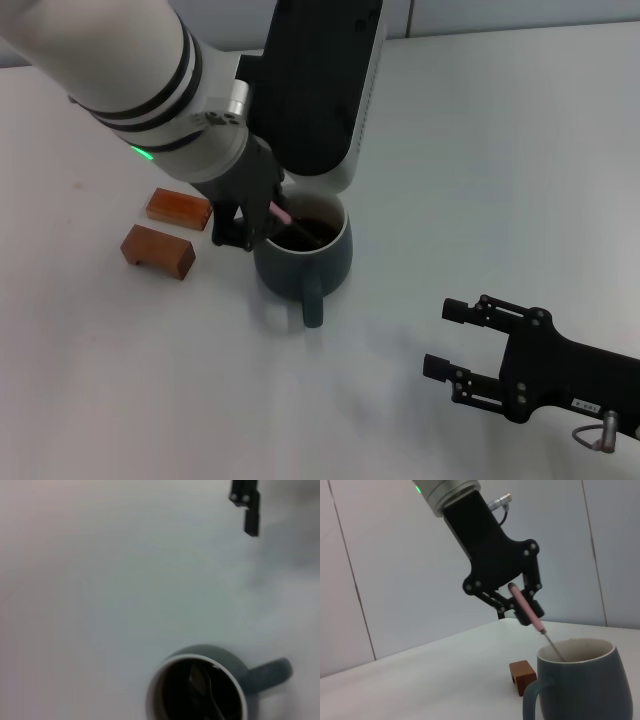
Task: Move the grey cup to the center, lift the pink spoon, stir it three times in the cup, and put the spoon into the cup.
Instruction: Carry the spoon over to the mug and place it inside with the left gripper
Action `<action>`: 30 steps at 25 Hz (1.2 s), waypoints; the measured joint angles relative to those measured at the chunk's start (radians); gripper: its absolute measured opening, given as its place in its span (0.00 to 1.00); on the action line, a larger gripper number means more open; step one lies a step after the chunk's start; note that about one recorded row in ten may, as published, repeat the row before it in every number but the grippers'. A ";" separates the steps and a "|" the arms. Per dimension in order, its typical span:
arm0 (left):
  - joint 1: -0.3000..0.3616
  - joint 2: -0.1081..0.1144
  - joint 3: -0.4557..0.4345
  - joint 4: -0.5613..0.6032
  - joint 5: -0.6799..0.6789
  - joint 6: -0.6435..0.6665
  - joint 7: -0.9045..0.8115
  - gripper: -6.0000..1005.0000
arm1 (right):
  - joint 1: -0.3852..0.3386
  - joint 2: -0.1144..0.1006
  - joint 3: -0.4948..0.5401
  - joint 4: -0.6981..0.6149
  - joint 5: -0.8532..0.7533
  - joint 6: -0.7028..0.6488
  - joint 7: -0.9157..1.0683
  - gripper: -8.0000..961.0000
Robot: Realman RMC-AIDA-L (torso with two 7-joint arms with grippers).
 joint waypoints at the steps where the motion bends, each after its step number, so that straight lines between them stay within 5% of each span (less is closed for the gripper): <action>1: 0.003 0.000 0.001 -0.010 -0.003 -0.035 0.002 0.13 | 0.000 0.000 0.000 0.001 0.000 0.000 0.000 0.75; 30: -0.023 0.000 -0.018 -0.030 0.011 0.009 -0.018 0.13 | 0.009 0.000 0.000 0.005 0.000 0.003 0.007 0.75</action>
